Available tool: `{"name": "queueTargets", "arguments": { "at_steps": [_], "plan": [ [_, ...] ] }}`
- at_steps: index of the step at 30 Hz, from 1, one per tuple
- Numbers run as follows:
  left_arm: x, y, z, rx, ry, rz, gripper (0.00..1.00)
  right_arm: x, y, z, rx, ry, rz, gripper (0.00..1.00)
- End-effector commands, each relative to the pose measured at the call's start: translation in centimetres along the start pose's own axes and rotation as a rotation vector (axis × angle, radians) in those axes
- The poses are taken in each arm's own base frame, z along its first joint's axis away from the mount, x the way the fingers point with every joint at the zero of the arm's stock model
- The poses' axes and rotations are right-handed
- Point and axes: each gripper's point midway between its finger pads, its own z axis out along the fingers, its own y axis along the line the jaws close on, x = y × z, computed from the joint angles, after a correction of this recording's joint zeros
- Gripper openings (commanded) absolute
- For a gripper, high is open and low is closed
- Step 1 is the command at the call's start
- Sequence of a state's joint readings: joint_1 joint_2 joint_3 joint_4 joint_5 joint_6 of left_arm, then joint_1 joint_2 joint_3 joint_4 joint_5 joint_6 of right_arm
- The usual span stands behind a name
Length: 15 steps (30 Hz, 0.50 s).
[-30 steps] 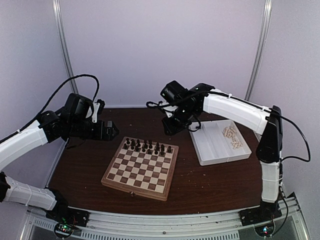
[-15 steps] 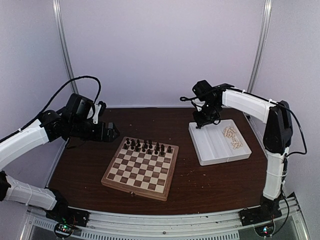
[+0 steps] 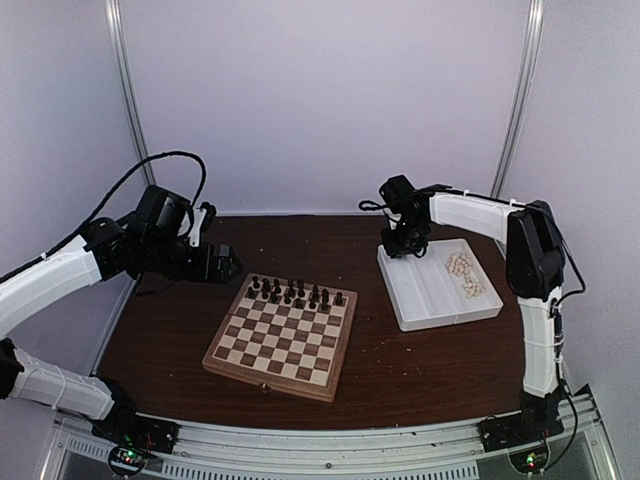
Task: Set up the chess pieces on the board
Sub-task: Pick up the chess piece from the storage box.
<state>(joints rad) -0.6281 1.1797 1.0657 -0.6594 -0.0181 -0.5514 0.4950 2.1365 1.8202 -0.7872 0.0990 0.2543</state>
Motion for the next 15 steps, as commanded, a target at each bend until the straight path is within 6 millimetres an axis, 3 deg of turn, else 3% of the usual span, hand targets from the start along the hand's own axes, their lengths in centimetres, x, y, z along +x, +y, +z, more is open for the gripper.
{"name": "queueTargets", "arguments": {
  "at_steps": [1,15],
  "plan": [
    [-1.8,-0.5,-0.6,0.019,-0.049,-0.003,0.98,-2.2,-1.6,1.0,0.049,-0.058,0.072,0.32],
    [-2.0,-0.5,-0.1,0.006,-0.043,-0.001,0.98,-2.8,-2.5,5.5,0.03,-0.038,0.139,0.36]
  ]
}}
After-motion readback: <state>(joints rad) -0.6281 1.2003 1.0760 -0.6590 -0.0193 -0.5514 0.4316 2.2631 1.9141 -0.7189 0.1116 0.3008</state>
